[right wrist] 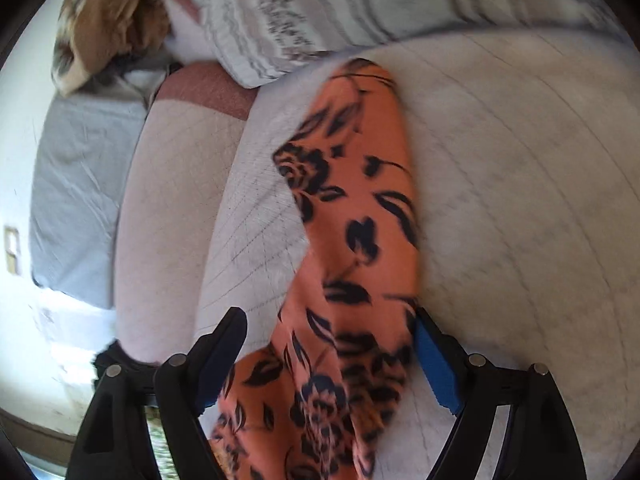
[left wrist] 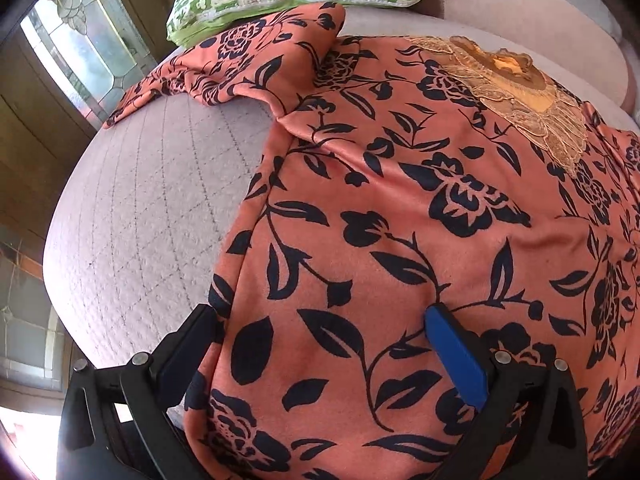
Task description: Fold small clothes
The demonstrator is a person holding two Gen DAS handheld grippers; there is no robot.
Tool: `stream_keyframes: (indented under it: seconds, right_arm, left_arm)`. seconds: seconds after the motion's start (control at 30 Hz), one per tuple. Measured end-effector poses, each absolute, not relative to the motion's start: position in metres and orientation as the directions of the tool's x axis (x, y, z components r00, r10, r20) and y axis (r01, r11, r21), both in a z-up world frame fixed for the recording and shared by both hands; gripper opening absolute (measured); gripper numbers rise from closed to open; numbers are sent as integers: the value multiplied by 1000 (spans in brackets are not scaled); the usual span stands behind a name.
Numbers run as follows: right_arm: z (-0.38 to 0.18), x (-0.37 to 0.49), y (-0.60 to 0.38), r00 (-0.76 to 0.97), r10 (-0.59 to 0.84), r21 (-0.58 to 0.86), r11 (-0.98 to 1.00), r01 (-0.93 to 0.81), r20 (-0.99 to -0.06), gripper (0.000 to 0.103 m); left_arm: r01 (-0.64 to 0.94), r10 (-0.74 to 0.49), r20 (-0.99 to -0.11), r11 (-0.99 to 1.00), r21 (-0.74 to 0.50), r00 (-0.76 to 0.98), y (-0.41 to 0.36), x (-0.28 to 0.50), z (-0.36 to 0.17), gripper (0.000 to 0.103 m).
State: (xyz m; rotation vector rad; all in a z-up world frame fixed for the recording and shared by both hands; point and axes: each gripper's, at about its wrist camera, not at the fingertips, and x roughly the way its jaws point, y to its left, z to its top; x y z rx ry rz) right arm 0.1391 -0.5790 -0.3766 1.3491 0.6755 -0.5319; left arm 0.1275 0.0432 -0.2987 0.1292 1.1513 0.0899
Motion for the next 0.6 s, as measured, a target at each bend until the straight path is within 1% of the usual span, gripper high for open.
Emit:
stream_keyframes:
  seconds: [0.03, 0.07, 0.1, 0.17, 0.2, 0.27, 0.33, 0.43, 0.5, 0.57, 0.6]
  right_arm:
    - [-379, 144, -580, 679, 26, 671, 181, 719, -734, 50]
    - [-382, 147, -584, 660, 23, 651, 193, 734, -751, 22]
    - [-384, 146, -585, 668, 24, 661, 179, 729, -744, 18]
    - [-377, 142, -585, 694, 27, 690, 143, 709, -719, 16]
    - [-369, 140, -582, 724, 24, 718, 155, 679, -690, 15]
    - [-337, 146, -569, 775, 14, 757, 230, 612, -632, 14]
    - [-299, 157, -542, 835, 47, 800, 321, 507, -549, 14]
    - [-243, 178, -475, 879, 166, 812, 487, 322, -448, 14]
    - [-212, 196, -410, 861, 289, 782, 597, 179, -418, 14]
    - [-202, 211, -346, 806, 406, 749, 658, 70, -432, 15]
    - [-204, 220, -308, 752, 465, 727, 686, 27, -467, 17]
  left_arm:
    - [-7, 142, -905, 988, 152, 402, 44, 129, -298, 103]
    - [-7, 148, -904, 987, 158, 402, 43, 129, -299, 103]
    - [-4, 152, -903, 986, 164, 403, 43, 130, -299, 103]
    - [2, 154, -900, 985, 170, 407, 42, 127, -298, 103]
    - [5, 153, -901, 985, 170, 407, 42, 126, -297, 103]
    - [15, 153, -904, 985, 173, 400, 43, 126, -294, 103]
    - [21, 158, -903, 983, 182, 400, 45, 127, -289, 103]
    - [14, 150, -884, 985, 174, 443, 50, 118, -271, 103]
    - [5, 142, -865, 986, 165, 481, 58, 112, -255, 103]
    - [-4, 148, -845, 985, 170, 513, 68, 106, -241, 103]
    - [-12, 154, -836, 985, 174, 526, 74, 104, -234, 103]
